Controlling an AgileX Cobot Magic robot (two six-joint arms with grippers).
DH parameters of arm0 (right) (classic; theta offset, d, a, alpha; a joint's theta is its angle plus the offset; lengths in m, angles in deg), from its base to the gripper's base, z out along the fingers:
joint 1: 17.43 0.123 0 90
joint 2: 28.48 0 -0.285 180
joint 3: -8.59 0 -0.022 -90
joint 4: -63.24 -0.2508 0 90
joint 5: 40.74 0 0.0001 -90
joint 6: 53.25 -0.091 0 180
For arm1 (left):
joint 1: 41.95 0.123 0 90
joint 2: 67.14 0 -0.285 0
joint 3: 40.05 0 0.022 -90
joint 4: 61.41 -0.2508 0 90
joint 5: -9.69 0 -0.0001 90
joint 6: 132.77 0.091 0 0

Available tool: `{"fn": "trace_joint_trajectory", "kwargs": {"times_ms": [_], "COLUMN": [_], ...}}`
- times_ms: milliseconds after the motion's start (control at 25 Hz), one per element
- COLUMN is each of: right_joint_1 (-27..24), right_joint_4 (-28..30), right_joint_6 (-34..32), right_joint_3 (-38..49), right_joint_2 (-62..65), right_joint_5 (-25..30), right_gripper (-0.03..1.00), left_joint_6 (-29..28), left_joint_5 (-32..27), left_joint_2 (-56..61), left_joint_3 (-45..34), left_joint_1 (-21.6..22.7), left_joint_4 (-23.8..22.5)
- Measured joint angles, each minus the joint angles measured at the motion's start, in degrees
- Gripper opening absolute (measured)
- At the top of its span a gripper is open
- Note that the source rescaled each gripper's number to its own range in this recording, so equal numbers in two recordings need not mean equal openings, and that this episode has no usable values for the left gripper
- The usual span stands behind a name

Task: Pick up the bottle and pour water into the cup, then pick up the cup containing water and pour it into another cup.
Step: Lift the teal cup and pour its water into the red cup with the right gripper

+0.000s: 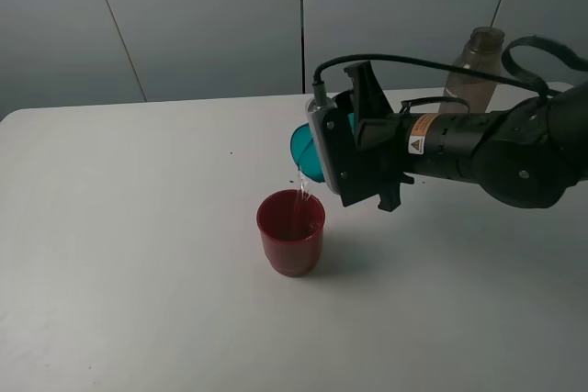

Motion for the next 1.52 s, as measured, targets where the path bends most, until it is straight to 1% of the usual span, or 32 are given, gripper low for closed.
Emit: {"fn": "trace_joint_trajectory", "kwargs": {"times_ms": [200, 400, 840, 1160, 1360, 1520], "right_joint_1": [0.2, 1.4, 1.9, 1.9, 1.9, 1.9], "right_joint_4": [-0.6, -3.3, -4.8, -6.3, -6.7, -7.2], "right_joint_6": [2.0, 5.9, 10.7, 15.9, 16.8, 18.9], "right_joint_3": [0.0, 0.0, 0.0, 0.0, 0.0, 0.0], "right_joint_2": [0.0, -0.1, -0.1, -0.1, -0.1, -0.1], "right_joint_5": [0.0, -0.1, -0.4, -2.7, -3.9, -4.1], "right_gripper": [0.07, 0.07, 0.07, 0.07, 0.07, 0.07], "left_joint_6": [0.0, 0.0, 0.0, 0.0, 0.0, 0.0], "left_joint_5": [0.0, 0.0, 0.0, 0.0, 0.0, 0.0], "left_joint_2": [0.0, 0.0, 0.0, 0.0, 0.0, 0.0], "left_joint_3": [0.0, 0.0, 0.0, 0.0, 0.0, 0.0], "left_joint_1": [0.0, 0.0, 0.0, 0.0, 0.0, 0.0], "left_joint_4": [0.0, 0.0, 0.0, 0.0, 0.0, 0.0]}}
